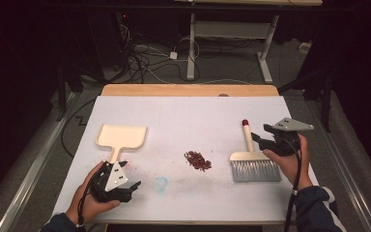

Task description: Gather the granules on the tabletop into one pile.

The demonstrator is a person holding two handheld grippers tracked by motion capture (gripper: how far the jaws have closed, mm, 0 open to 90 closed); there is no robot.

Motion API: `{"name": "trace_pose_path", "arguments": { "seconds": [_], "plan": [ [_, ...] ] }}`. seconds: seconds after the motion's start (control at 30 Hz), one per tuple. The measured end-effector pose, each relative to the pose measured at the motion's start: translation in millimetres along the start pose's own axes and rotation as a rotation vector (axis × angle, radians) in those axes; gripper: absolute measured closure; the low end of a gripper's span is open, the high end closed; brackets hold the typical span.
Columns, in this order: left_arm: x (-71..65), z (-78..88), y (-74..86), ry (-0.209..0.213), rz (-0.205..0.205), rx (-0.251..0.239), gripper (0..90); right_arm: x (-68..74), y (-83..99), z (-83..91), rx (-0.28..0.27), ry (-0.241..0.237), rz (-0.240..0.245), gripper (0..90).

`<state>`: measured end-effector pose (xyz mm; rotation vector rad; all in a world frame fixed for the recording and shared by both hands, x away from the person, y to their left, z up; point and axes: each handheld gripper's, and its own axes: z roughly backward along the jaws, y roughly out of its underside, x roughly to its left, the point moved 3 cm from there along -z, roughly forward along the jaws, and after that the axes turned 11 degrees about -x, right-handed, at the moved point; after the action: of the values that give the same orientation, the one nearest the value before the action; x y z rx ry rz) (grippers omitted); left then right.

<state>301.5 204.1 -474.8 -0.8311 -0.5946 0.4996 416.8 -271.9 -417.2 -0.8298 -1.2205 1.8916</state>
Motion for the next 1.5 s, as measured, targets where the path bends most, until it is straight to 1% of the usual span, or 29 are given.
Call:
{"name": "trace_pose_path", "arguments": {
  "seconds": [0.07,0.13,0.23,0.3,0.4,0.5,0.6,0.67,0.73,0.77,0.8,0.87,0.93,0.97,1.07,1.13,1.2,1.27,1.43,1.5],
  "plan": [
    [0.0,0.7,-0.2,-0.002,0.0,-0.002,21.1,5.9,-5.2,6.5,-0.035,-0.004,-0.001,37.7],
    [0.1,0.9,-0.3,-0.005,0.0,-0.003,21.1,10.8,-9.8,12.3,-0.069,0.007,0.018,35.6],
    [0.4,1.3,-0.2,-0.007,0.0,-0.004,21.1,18.3,-14.1,20.5,-0.104,0.005,0.026,33.2],
    [0.6,1.7,-0.3,-0.009,0.001,-0.007,21.0,23.0,-14.8,25.1,-0.115,-0.003,0.034,31.0],
    [1.0,2.0,-0.3,-0.014,0.004,-0.009,20.9,32.3,-13.4,34.1,-0.136,-0.003,0.064,28.6],
    [1.7,1.9,-1.0,-0.018,0.008,-0.013,20.7,40.2,-8.7,42.5,-0.152,-0.017,0.07,26.9],
    [2.7,1.3,-2.1,-0.02,0.013,-0.02,20.3,48.1,-0.3,50.4,-0.164,-0.015,0.08,25.0],
    [3.6,0.5,-2.5,-0.021,0.02,-0.027,19.9,53.9,7.0,55.0,-0.168,-0.023,0.081,23.3],
    [4.4,-0.2,-2.7,-0.028,0.02,-0.028,19.5,59.7,15.2,59.4,-0.171,-0.006,0.108,22.9],
    [4.8,-0.4,-2.8,-0.029,0.022,-0.031,19.3,62.9,19.6,61.7,-0.181,-0.011,0.109,22.2],
    [5.0,-0.8,-2.9,-0.03,0.027,-0.039,19.1,66.1,24.0,63.6,-0.182,-0.019,0.106,21.4],
    [5.3,-1.7,-3.0,-0.033,0.029,-0.039,18.2,72.4,31.8,66.6,-0.184,-0.04,0.111,20.2],
    [4.9,-2.2,-3.3,-0.035,0.026,-0.038,17.5,78.3,37.8,69.0,-0.176,-0.053,0.127,19.9],
    [4.3,-2.3,-3.5,-0.036,0.025,-0.041,17.5,81.0,39.9,70.1,-0.177,-0.05,0.141,19.7],
    [3.3,-2.1,-5.3,-0.039,0.02,-0.046,17.5,87.0,42.6,71.1,-0.166,-0.062,0.163,19.0],
    [2.6,-2.3,-6.0,-0.042,0.013,-0.052,17.4,89.0,41.9,71.3,-0.171,-0.056,0.174,19.0],
    [2.1,-2.4,-5.3,-0.039,0.012,-0.053,17.4,89.8,41.0,72.2,-0.175,-0.056,0.173,18.9],
    [2.3,-2.3,-4.9,-0.039,0.012,-0.05,17.4,89.9,40.8,73.4,-0.176,-0.046,0.179,18.9],
    [2.6,-0.7,-4.4,-0.04,0.01,-0.055,17.4,90.2,38.3,74.4,-0.188,-0.036,0.17,19.0],
    [3.4,-0.8,-3.9,-0.043,0.01,-0.051,17.4,90.3,38.2,73.5,-0.188,-0.035,0.179,19.0]
  ]
}}
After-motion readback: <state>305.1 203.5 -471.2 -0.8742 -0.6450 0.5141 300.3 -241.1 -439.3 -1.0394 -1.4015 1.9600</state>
